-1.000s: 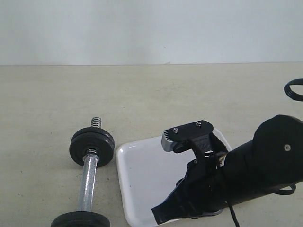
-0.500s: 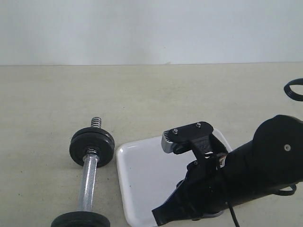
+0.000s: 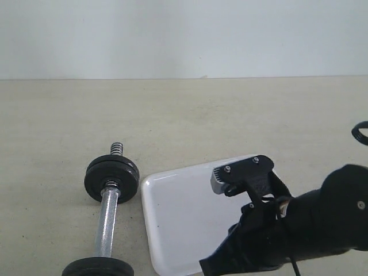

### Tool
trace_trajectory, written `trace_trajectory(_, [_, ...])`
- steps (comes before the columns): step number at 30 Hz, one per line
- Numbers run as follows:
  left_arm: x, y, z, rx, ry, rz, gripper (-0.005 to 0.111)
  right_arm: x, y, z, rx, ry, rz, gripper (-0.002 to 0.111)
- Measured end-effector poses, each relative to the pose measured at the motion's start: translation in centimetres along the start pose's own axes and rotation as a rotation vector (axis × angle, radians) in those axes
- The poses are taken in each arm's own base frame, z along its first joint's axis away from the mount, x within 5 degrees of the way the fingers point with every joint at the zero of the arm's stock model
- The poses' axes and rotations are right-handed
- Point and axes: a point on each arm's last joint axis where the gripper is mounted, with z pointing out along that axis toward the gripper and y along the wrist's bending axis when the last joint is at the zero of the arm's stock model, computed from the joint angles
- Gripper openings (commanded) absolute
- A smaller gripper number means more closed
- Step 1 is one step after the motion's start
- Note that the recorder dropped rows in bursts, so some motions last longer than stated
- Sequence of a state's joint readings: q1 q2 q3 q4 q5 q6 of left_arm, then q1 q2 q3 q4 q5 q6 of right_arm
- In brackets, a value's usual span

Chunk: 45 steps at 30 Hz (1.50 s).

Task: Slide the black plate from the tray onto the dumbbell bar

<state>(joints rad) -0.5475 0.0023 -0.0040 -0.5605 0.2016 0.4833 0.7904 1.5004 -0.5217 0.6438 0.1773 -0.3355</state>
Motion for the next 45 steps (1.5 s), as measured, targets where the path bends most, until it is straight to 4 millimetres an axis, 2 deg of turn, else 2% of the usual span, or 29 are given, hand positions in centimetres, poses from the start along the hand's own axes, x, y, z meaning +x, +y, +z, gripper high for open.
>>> trace_trajectory(4, [0.0, 0.0, 0.0, 0.0, 0.0, 0.0, 0.027, 1.6, -0.9, 0.3, 0.041, 0.003, 0.006, 0.001])
trace_trajectory(8, [0.0, 0.0, 0.0, 0.0, 0.0, 0.0, 0.027, 2.3, -1.5, 0.4, 0.072, -0.02, 0.024, 0.001])
trace_trajectory(19, [0.0, 0.0, 0.0, 0.0, 0.0, 0.0, 0.027, 0.4, -2.3, 0.1, 0.153, -0.257, 0.052, 0.001])
trace_trajectory(45, [0.0, 0.0, 0.0, 0.0, 0.0, 0.0, 0.027, 0.5, -2.3, 0.1, 0.154, -0.24, 0.013, 0.001])
